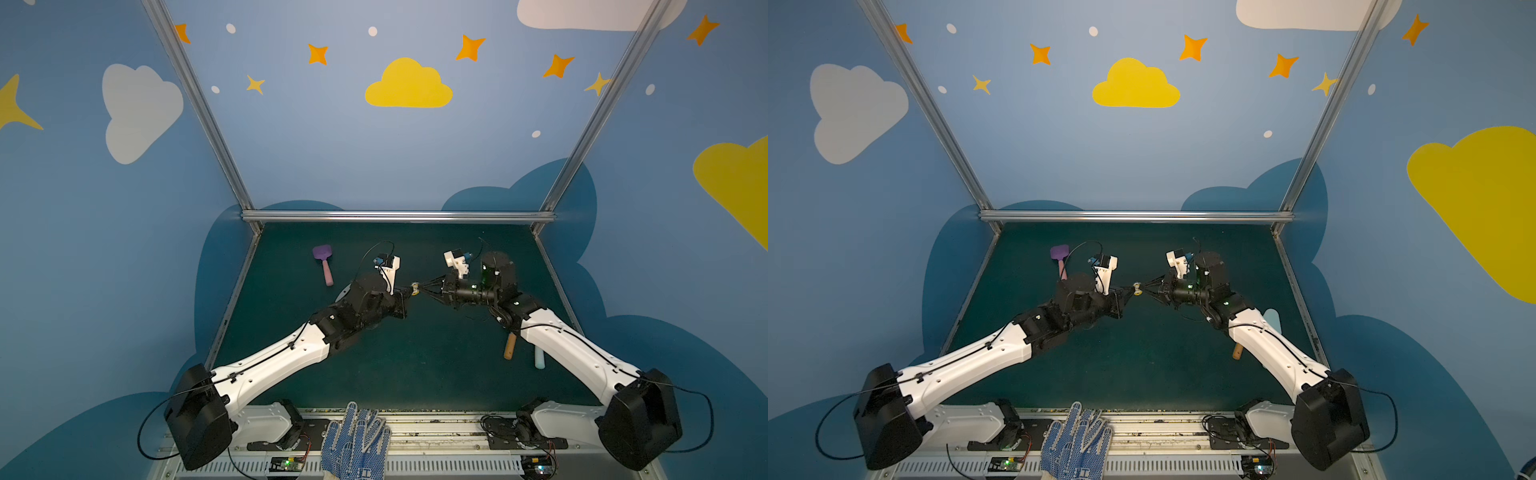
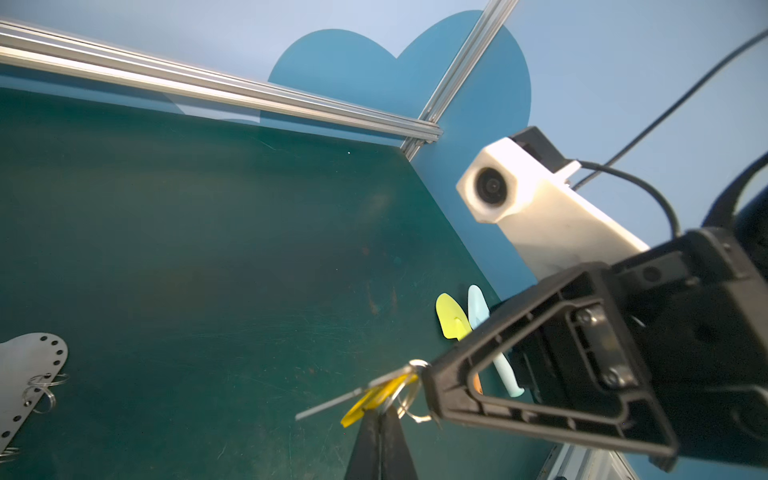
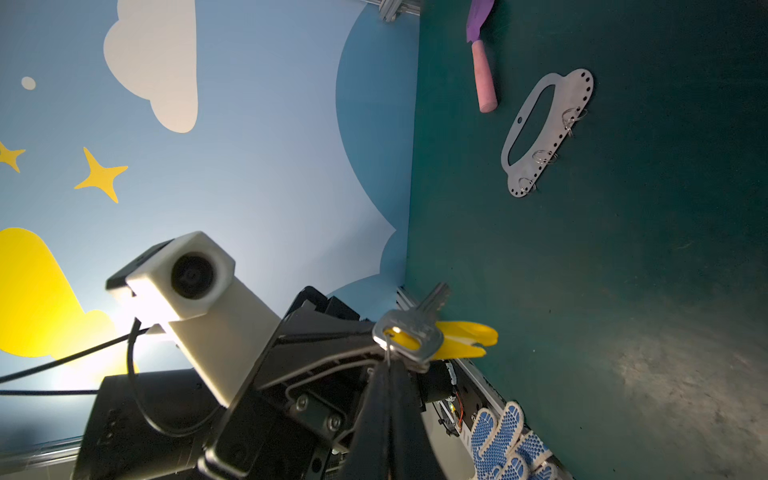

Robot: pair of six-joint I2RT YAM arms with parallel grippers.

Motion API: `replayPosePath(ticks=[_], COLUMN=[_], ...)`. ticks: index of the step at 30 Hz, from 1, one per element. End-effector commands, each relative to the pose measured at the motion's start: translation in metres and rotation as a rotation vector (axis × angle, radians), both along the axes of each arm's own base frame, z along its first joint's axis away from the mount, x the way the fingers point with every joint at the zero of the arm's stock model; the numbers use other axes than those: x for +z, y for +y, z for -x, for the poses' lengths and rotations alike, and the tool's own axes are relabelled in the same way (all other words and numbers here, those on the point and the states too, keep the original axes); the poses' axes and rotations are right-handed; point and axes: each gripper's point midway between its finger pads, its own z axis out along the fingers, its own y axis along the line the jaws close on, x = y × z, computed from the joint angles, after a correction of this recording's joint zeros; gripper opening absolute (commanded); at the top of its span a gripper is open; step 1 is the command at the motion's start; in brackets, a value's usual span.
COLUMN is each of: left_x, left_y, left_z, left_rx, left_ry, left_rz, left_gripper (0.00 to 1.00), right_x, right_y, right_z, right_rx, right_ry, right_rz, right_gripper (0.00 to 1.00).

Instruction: Put the keys on the keyring

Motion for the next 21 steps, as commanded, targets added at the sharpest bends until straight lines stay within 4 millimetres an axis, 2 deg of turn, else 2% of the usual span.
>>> replayPosePath(ticks=[1,9,10,12,15,18,21], left_x=[0.018,0.015,0.013,0.009,0.002,-0.006,-0.014], left_y=[0.000,0.004,0.005,0.005,0.007,0.009,0.011], left_z=[-0.003,-0.002,-0.002,-0.002,-0.001,-0.003,-0.002], left_rx=[-0.001,-0.003,0.002,-0.001,-0.017,-0.039,-0.075], left_ry=[-0.042,-0.030,-0.023,-0.003,0.039,0.104,0.179], left_rz=[0.021,0.000,-0.010,-0.033,-0.070,-0.113,-0.155], left_gripper=[0.04,0.04,0.04,0.04,0.04,0.04,0.04], right_x=[0.001,-0.007,-0.008,-0.011,-0.016,-0.020,-0.021], right_y=[0.003,-0.005,-0.007,-0.012,-0.022,-0.033,-0.040], right_z=[0.004,-0.001,-0.002,-0.003,-0.006,-0.008,-0.008], right_rx=[0.026,0.001,-0.003,-0.015,-0.047,-0.072,-0.066], right_ry=[0.001,-0.003,-0.005,-0.007,-0.018,-0.064,-0.141], right_rz=[-0.009,0.024,0.028,0.041,0.067,0.101,0.125], right_gripper=[0.00,0.01,0.04,0.19,0.33,0.35,0.29])
